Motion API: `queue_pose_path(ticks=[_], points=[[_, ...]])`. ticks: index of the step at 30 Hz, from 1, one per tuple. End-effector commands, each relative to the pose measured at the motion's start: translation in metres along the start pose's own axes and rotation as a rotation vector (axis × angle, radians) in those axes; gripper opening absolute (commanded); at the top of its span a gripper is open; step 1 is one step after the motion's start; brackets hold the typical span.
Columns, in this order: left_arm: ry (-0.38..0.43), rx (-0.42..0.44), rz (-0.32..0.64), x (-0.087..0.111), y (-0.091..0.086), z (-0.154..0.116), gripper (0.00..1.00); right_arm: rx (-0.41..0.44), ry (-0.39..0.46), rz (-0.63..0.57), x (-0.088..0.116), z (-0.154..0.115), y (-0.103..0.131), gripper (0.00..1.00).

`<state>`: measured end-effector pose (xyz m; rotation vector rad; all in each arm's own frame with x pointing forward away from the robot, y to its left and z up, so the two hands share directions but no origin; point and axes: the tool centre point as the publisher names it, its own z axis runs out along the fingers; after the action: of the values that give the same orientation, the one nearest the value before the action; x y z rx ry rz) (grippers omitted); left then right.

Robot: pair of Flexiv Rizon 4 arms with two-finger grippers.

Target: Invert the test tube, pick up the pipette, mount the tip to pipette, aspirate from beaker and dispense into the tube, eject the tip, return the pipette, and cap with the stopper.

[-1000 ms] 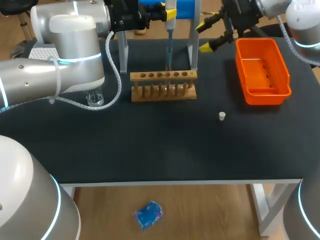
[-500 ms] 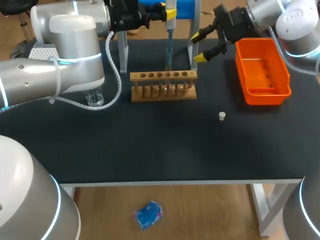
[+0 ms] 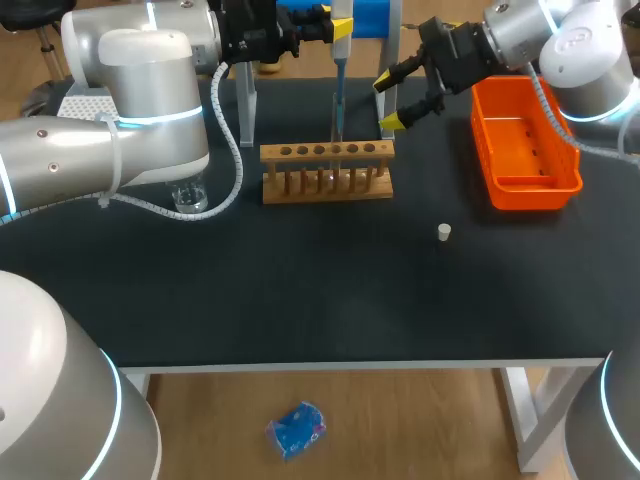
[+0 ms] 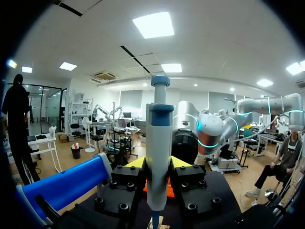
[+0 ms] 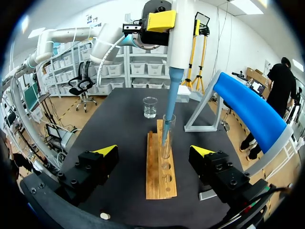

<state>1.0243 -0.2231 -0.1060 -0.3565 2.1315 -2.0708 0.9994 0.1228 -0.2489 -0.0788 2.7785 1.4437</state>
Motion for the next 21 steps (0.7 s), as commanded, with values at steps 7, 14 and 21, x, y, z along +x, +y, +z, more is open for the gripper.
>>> queue_pose_path(ticks=[7,14,21], points=[[-0.002,-0.002,-0.001,0.0006,-0.0009,0.0001,0.00,0.001,0.000,0.000,-0.0004,0.0002,-0.0001,1.00],[0.000,0.001,0.008,0.0013,-0.0013,-0.0010,0.00,0.001,0.000,0.000,-0.0004,0.0002,-0.0001,1.00],[-0.005,0.003,0.017,0.0031,-0.0062,-0.0040,0.00,0.001,0.000,0.000,-0.0004,0.0002,-0.0001,1.00]])
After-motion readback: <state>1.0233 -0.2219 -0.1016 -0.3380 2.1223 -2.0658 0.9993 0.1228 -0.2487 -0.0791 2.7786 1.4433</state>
